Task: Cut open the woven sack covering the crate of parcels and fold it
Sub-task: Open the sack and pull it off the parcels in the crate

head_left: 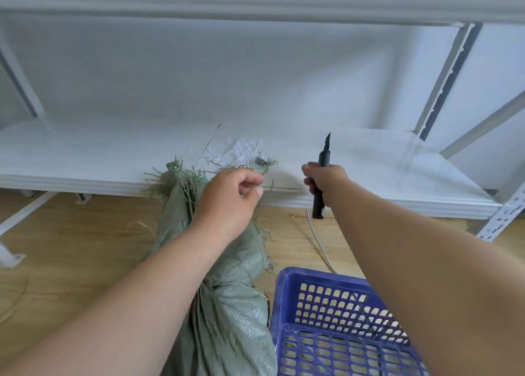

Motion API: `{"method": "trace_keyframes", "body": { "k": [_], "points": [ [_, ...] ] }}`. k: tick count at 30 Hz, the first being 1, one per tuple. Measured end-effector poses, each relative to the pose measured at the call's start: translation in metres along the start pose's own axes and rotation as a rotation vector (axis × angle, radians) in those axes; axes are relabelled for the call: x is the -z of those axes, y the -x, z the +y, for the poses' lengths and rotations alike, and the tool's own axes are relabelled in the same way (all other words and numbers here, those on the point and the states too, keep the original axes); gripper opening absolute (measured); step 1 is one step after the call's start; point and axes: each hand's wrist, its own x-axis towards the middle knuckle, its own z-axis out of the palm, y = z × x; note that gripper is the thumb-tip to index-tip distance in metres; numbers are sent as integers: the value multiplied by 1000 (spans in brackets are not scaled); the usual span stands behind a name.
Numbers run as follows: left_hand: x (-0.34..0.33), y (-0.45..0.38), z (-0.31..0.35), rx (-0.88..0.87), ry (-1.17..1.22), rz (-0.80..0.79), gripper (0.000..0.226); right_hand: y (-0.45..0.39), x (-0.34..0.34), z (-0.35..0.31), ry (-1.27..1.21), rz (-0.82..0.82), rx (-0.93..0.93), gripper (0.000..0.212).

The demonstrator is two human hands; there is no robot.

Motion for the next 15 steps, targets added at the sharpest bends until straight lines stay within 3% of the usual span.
{"method": "trace_keyframes", "body": {
  "k": [4,10,13,15],
  "points": [
    [7,9,-4,-9,-18,28,18,-6,7,2,74,-90,35,29],
    [28,40,-18,-3,-34,217,29,34,7,41,240,128,202,24],
    [47,64,-39,74,-36,397,35,83,-16,69,226,-81,184,17],
    [58,78,-61,223,-32,491,45,117,-34,83,182,-241,150,17]
  ]
}}
